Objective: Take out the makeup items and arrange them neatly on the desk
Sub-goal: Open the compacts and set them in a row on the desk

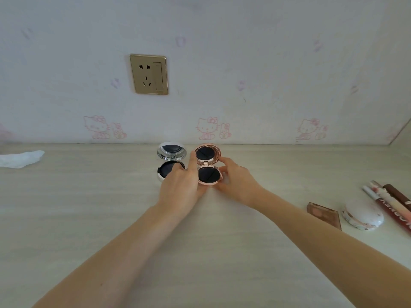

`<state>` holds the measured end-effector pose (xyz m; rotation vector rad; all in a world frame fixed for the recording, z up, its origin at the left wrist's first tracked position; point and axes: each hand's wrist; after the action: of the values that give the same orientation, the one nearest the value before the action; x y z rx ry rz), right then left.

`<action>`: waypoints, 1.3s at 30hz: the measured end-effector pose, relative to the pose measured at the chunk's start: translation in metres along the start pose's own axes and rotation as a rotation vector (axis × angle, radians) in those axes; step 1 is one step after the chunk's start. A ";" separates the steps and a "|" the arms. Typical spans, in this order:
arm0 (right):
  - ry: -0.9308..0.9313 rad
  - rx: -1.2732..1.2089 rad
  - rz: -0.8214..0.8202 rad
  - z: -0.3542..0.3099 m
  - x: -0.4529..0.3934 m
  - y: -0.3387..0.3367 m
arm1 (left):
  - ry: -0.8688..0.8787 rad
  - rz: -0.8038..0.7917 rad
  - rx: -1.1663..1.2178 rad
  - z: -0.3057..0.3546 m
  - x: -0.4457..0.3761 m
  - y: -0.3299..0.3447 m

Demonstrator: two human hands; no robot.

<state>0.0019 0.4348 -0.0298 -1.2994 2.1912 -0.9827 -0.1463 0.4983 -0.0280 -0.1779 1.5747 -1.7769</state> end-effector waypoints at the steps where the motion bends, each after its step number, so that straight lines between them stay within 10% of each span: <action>1: 0.006 -0.001 -0.005 0.000 0.000 -0.001 | 0.060 0.039 -0.079 0.001 0.005 0.002; 7: 0.030 0.011 0.015 -0.008 -0.006 -0.018 | 0.394 0.075 -0.193 0.002 0.017 0.019; 39: -0.019 0.316 0.064 0.029 0.058 -0.085 | 0.346 0.014 0.039 0.052 0.028 0.011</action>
<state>0.0429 0.3464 0.0140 -1.0820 1.9516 -1.2258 -0.1325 0.4404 -0.0357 0.1687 1.7715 -1.9002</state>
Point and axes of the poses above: each hand's wrist, its own x-axis away from the middle knuckle, its own y-axis out of the palm, z = x × y, and after that the axes turned 10 degrees about y, right-handed
